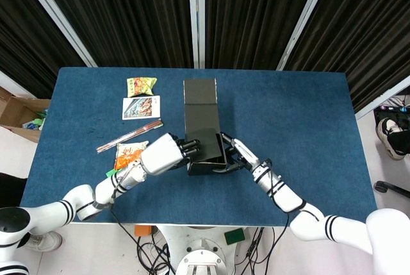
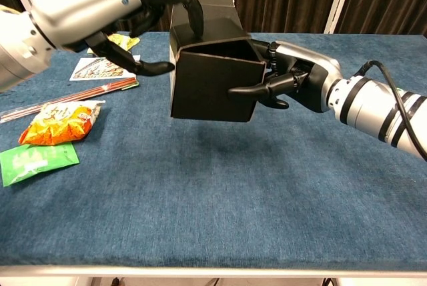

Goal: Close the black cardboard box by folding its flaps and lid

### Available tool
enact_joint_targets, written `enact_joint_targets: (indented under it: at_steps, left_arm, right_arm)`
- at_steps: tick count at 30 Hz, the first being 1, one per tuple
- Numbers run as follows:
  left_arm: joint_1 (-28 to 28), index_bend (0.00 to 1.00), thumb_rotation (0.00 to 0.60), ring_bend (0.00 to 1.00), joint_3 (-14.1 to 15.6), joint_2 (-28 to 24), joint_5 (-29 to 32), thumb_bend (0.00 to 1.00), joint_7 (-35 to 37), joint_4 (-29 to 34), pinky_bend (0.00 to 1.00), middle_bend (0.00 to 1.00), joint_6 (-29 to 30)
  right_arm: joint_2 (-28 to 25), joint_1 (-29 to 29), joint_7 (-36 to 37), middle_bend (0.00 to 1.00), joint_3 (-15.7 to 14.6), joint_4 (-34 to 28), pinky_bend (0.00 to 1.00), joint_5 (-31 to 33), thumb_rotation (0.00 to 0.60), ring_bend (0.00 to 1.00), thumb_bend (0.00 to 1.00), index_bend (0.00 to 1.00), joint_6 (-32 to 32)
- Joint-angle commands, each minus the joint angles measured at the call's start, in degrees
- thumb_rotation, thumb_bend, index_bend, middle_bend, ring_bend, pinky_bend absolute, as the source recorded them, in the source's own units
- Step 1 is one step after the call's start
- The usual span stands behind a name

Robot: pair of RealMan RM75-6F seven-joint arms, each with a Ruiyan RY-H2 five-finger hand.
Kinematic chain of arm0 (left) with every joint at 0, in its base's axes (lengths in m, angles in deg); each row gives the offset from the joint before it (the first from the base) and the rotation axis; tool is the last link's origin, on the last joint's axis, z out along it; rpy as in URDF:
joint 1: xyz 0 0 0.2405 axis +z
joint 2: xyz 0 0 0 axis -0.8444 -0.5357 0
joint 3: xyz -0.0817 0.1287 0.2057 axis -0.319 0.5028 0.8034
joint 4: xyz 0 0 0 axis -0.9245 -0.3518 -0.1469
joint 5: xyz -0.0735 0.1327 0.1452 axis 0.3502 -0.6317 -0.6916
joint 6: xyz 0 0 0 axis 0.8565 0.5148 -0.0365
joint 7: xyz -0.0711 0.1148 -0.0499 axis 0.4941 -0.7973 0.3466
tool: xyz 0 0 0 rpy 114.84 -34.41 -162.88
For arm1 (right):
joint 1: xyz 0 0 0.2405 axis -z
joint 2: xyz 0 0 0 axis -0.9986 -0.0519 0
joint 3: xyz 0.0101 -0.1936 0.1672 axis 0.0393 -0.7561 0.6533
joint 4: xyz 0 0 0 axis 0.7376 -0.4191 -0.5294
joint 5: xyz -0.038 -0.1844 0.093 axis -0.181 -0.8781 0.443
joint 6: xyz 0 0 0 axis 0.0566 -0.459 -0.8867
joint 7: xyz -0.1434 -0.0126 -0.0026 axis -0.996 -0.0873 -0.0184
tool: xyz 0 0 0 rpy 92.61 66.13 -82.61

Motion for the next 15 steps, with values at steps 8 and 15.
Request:
enact_joint_targets:
  at_steps: [8,15]
  left_arm:
    - [-1.6,0.43,0.600,0.77,4.1,6.8,-1.7,0.21,3.7,-13.1,0.99,0.42,1.1]
    - [-1.2,0.43,0.600,0.77,6.7,12.4,-1.6,0.21,6.9,-23.5,0.98,0.42,2.3]
  right_arm:
    - [2.4,-0.3,-0.7,0.46,-0.7,6.0,1.00,0.5,0.600,0.84,0.28,0.43,-1.0]
    - [5.5,-0.8,-1.0,0.46,-1.5,12.0,1.00,-0.4,0.600,0.84,0.28,0.43,-0.9]
